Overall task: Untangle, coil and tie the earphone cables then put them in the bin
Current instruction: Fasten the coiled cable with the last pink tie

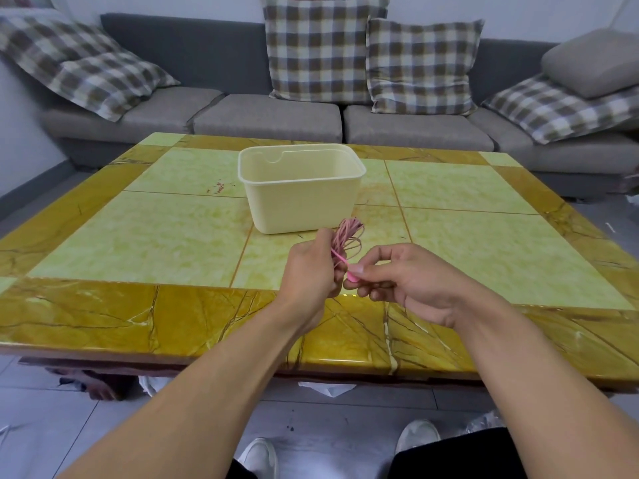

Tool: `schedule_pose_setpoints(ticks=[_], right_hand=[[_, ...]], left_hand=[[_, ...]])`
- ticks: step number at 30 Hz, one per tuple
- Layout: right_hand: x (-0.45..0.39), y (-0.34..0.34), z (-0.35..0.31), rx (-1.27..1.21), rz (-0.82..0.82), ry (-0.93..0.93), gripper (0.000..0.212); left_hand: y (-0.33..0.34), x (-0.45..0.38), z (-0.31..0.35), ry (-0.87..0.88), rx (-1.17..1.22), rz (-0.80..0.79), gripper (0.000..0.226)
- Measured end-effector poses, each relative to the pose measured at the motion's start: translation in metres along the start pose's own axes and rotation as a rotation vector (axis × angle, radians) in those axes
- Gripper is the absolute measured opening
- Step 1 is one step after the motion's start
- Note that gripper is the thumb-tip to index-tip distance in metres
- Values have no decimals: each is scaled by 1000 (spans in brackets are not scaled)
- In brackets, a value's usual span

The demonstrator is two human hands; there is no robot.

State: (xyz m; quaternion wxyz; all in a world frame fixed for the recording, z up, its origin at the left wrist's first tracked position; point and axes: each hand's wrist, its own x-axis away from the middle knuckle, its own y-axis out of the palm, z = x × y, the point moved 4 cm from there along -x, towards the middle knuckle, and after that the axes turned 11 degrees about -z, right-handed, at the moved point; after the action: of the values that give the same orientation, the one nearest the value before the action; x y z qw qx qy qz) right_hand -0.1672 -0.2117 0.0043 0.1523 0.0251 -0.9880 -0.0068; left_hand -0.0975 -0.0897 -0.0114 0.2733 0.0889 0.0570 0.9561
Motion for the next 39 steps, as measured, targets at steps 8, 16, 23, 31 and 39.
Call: schedule_pose_setpoints(ticks=[8,16,23,31,39], right_hand=[[2,-15,4,334,5,-72,17],[5,-23,0,562,26,-183,10],[4,-24,6,351,-24,-85,20],[6,-10,6,520,385,-54,25],[14,26,-19,1151,409,-462,22]], left_hand=[[-2,6,-4,-71,-399,-307,45],[-6,13,-10,-134,-581,-685,52],[-4,13,-8,-31,-871,-687,59],[0,2,-15,1,-1121,-502,57],[-2,6,-18,-133,-349,-334,58]])
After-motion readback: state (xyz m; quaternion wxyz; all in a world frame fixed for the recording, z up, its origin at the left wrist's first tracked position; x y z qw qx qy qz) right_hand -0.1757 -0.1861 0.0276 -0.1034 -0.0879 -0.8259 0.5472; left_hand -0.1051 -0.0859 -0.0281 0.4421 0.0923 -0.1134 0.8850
